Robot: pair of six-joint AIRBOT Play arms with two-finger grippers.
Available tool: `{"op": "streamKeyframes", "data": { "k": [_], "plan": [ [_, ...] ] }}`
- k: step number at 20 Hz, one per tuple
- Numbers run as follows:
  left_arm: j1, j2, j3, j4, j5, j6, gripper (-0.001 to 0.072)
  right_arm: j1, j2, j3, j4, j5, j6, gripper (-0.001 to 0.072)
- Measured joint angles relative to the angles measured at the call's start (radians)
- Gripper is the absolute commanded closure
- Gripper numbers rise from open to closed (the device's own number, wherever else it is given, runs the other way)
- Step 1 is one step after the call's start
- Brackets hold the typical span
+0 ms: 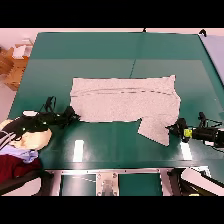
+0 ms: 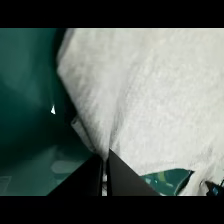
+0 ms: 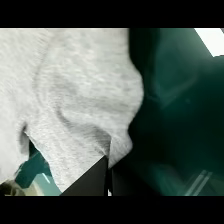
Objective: Fold the shirts.
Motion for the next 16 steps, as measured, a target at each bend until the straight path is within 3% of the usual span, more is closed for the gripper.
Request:
{"op": "streamKeyframes", "data": {
  "k": [3, 9, 12, 16],
  "plan": [
    [0.0, 0.065, 0.023, 0.138, -0.063, -0.084, 0.0686, -0.002, 0.066, 0.013, -0.025, 0.014, 0.02, 0.07],
    [0.0, 0.275, 0.04, 0.595, -0.257, -0.37, 0.0686, -0.003, 0.378, 0.026, -0.289, 0.065, 0.243, 0.0701],
    [0.0, 0.317, 0.098, 0.692, -0.329, -0.426, 0.0686, 0.028, 0.463, 0.081, -0.312, 0.077, 0.298, 0.0701],
    [0.0, 0.293, 0.264, 0.743, -0.369, -0.453, 0.0686, 0.164, 0.42, 0.217, -0.27, 0.033, 0.328, 0.07]
  ]
}}
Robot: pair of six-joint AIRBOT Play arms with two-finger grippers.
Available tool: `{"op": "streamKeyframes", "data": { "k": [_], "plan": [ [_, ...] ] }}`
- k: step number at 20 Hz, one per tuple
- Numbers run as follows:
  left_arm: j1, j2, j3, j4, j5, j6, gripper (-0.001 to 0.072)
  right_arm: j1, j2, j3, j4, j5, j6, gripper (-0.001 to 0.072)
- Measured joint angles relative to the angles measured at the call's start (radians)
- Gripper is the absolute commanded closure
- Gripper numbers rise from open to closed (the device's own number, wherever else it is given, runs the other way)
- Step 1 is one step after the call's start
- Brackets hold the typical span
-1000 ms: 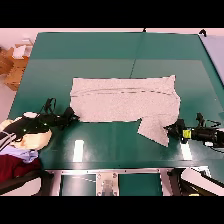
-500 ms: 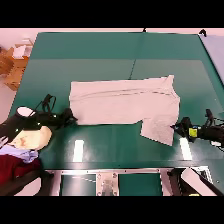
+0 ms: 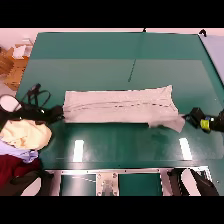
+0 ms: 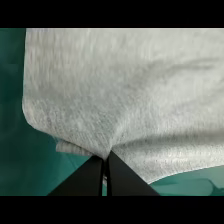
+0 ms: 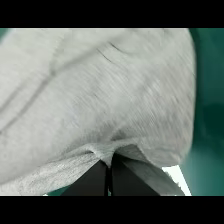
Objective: Fold the shirts.
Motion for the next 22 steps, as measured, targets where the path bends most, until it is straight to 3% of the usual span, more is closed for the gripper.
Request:
{"op": "streamKeyframes", "data": {
  "k": [9, 10, 11, 12, 13, 15, 17, 21, 22],
  "plan": [
    [-0.004, -0.427, 0.38, -0.052, 0.027, 0.072, 0.0683, 0.239, -0.519, 0.386, 0.047, -0.164, 0.036, 0.0698],
    [-0.004, -0.475, 0.417, -0.068, 0.041, 0.085, 0.0588, 0.246, -0.578, 0.421, 0.05, -0.175, 0.037, 0.068],
    [-0.004, -0.524, 0.458, -0.084, 0.054, 0.096, 0.0218, 0.252, -0.629, 0.452, 0.052, -0.185, 0.038, 0.0516],
    [-0.004, -0.565, 0.494, -0.094, 0.064, 0.105, 0.0024, 0.254, -0.677, 0.485, 0.054, -0.191, 0.038, 0.0341],
    [-0.002, -0.594, 0.526, -0.105, 0.067, 0.108, 0.0001, 0.254, -0.715, 0.516, 0.055, -0.192, 0.038, 0.0302],
    [0.01, -0.634, 0.583, -0.117, 0.056, 0.115, 0.0001, 0.24, -0.761, 0.575, 0.058, -0.179, 0.038, 0.0283],
    [0.042, -0.652, 0.648, -0.124, 0.012, 0.118, 0.0001, 0.195, -0.786, 0.642, 0.054, -0.133, 0.026, 0.0172],
    [0.15, -0.666, 0.787, -0.128, -0.132, 0.117, 0.0011, 0.068, -0.817, 0.715, 0.042, 0.002, -0.063, 0.0172],
    [0.178, -0.666, 0.816, -0.129, -0.167, 0.114, 0.027, 0.04, -0.829, 0.72, 0.041, 0.037, -0.093, 0.0172]
  ]
}}
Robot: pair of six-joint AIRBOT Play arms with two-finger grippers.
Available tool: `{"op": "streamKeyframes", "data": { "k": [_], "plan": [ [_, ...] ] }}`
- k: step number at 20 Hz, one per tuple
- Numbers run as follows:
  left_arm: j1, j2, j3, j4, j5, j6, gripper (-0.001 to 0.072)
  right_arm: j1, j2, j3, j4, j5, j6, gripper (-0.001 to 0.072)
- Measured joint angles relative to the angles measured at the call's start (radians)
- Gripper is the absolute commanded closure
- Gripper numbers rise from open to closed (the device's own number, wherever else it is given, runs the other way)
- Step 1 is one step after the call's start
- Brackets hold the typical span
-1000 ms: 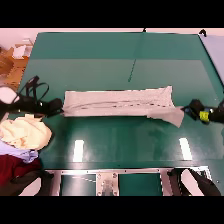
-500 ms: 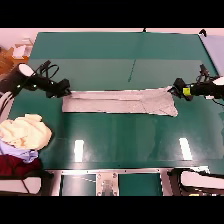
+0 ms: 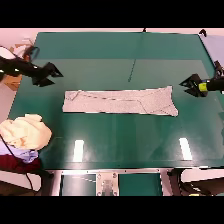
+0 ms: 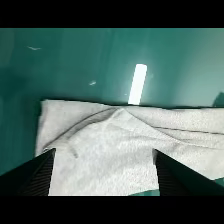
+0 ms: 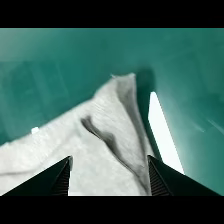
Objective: Fold the shirts.
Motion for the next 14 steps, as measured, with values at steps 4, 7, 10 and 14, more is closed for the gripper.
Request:
{"op": "streamKeyframes", "data": {
  "k": [4, 7, 10, 14],
  "plan": [
    [0.048, -0.001, 0.056, -0.007, -0.094, 0.002, 0.0684, -0.06, -0.092, 0.01, -0.002, 0.123, -0.13, 0.0172],
    [0.04, -0.002, 0.07, -0.019, -0.12, 0.016, 0.0684, -0.064, -0.182, 0.012, 0.041, 0.166, -0.217, 0.0172],
    [0.003, -0.002, 0.075, -0.03, -0.126, 0.027, 0.0684, -0.039, -0.256, 0.015, 0.124, 0.194, -0.29, 0.0171],
    [-0.097, -0.005, 0.077, -0.034, -0.093, 0.042, 0.0684, 0.02, -0.322, 0.042, 0.148, 0.191, -0.332, 0.0594]
  ]
}}
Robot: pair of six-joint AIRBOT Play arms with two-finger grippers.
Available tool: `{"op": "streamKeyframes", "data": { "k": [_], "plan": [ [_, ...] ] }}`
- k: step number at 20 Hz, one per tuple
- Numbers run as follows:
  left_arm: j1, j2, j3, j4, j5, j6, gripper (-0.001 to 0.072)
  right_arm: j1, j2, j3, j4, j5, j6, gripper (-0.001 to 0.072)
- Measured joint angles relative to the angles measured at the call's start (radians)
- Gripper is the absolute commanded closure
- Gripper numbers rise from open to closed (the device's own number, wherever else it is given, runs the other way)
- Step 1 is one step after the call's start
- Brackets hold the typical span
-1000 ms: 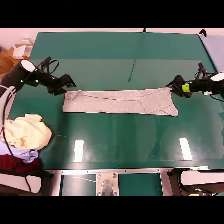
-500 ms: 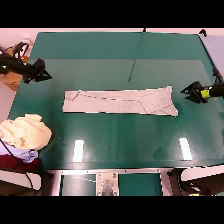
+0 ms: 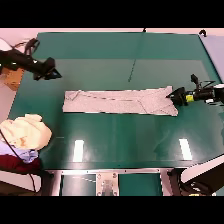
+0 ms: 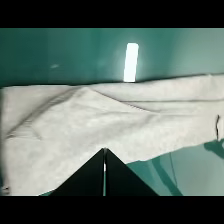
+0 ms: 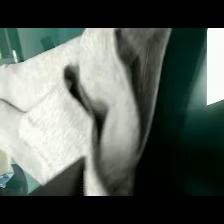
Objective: Fold the shirts.
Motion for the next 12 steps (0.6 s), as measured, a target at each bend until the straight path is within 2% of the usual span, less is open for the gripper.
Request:
{"op": "streamKeyframes", "data": {
  "k": [1, 4, 8, 12],
  "plan": [
    [-0.033, -0.003, 0.0, 0.0, 0.016, 0.005, 0.0684, 0.014, -0.011, 0.014, 0.001, 0.001, -0.003, 0.0698],
    [-0.155, -0.027, -0.002, 0.0, 0.079, 0.024, 0.0684, 0.043, -0.022, 0.092, -0.024, 0.022, -0.006, 0.07],
    [-0.348, -0.108, -0.003, -0.017, 0.213, 0.042, 0.0685, 0.063, 0.014, 0.226, -0.005, 0.162, 0.038, 0.0699],
    [-0.553, -0.232, 0.0, -0.018, 0.404, 0.043, 0.0686, 0.097, 0.124, 0.321, 0.003, 0.294, 0.098, 0.0699]
  ]
}}
